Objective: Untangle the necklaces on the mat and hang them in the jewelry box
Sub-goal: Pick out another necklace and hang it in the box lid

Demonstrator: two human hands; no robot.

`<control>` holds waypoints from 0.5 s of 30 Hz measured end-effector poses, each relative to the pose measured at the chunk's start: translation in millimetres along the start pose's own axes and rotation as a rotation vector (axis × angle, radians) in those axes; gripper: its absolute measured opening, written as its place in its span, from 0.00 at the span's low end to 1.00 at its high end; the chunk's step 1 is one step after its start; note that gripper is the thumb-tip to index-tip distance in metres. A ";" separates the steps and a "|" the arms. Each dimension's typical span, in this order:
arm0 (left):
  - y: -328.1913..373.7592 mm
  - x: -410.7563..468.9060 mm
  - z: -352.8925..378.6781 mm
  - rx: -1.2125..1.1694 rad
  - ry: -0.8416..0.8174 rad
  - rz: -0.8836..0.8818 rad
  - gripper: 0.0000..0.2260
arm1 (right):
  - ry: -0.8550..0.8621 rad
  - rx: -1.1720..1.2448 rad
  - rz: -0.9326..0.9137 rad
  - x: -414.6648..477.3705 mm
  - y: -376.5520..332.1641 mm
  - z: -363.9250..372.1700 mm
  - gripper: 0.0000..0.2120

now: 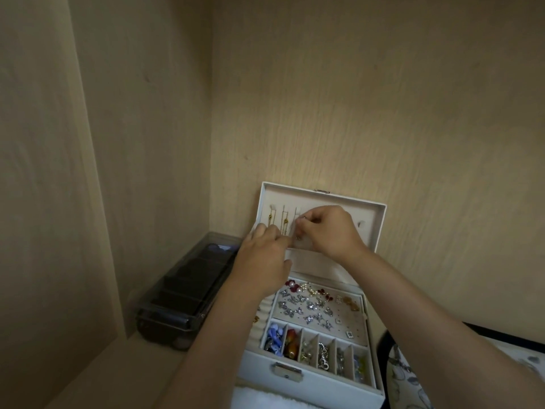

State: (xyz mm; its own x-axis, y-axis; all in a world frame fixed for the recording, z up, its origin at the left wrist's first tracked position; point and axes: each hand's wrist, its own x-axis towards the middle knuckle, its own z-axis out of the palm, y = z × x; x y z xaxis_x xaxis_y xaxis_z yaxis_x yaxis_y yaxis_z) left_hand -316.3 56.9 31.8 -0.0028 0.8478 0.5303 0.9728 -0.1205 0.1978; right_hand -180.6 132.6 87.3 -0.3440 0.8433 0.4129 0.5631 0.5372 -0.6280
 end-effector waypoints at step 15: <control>-0.7 2.7 -3.9 -0.064 0.022 -0.035 0.11 | -0.135 -0.518 -0.199 -33.0 10.5 6.0 0.13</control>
State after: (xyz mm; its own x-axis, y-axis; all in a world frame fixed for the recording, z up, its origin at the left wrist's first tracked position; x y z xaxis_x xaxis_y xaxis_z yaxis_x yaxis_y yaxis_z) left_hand -317.9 57.3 36.3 -0.0426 0.8404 0.5403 0.9551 -0.1244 0.2688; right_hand -167.9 110.5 63.2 -0.5548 0.7399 0.3806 0.7609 0.6362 -0.1276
